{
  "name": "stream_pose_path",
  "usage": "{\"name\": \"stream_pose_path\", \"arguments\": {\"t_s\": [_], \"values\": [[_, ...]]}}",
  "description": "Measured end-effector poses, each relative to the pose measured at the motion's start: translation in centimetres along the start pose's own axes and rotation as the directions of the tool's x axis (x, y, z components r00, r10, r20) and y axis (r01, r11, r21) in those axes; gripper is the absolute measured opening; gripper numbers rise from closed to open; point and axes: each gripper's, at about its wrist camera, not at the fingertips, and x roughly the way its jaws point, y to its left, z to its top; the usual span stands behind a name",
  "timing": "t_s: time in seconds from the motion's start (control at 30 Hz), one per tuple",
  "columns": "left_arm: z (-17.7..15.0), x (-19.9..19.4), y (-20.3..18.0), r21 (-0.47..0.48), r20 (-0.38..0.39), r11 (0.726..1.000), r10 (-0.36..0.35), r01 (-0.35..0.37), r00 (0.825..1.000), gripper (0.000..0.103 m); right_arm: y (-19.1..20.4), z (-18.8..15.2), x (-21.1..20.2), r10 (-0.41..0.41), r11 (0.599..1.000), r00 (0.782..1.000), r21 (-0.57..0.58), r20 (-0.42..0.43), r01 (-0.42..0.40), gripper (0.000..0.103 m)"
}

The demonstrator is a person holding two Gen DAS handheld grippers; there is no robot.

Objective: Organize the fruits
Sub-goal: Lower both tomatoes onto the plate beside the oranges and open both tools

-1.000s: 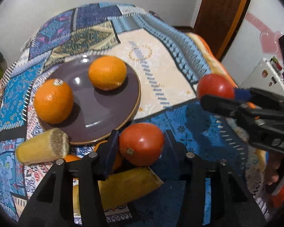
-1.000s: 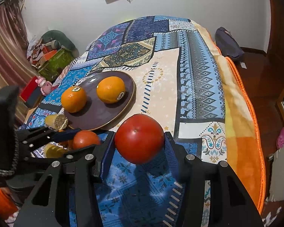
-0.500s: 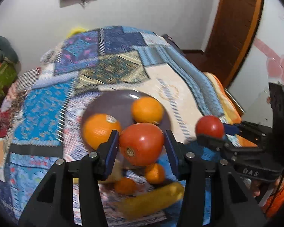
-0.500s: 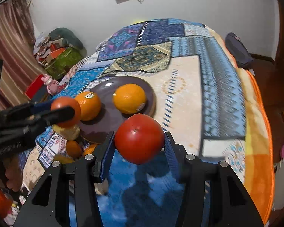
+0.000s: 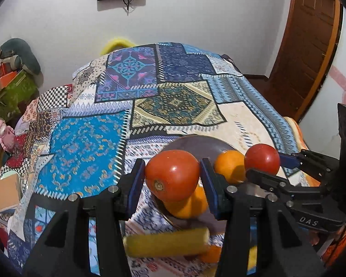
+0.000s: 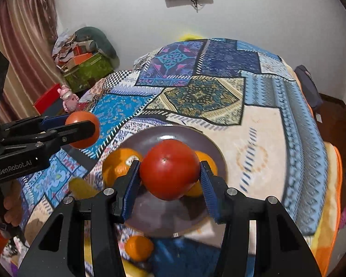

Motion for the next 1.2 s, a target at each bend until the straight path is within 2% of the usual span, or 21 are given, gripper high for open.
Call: {"name": "stream_pose_path", "arguments": {"t_s": [0.27,0.67,0.8,1.2], "values": [[0.8,2.5,1.1,-0.01,-0.008,1.0,-0.015,0.015,1.0,0.048,0.4,1.5,2.7,-0.004,1.0,1.0,-0.019,-0.026,0.004,0.047],[1.0,7.3,2.5,-0.075,-0.07,0.997,-0.037,0.032,0.997,0.048,0.0,2.2,5.6,-0.002,1.0,0.998,-0.016,-0.066,0.001,0.047],[1.0,8.4,2.3,-0.06,-0.077,0.998,-0.033,0.028,0.997,0.048,0.2,2.1,6.3,-0.006,0.999,0.996,-0.038,-0.087,0.002,0.047],[0.6,10.9,1.9,-0.065,-0.145,0.995,-0.079,0.07,0.986,0.049,0.3,1.8,7.5,0.001,0.996,0.992,-0.085,-0.125,-0.012,0.048]]}}
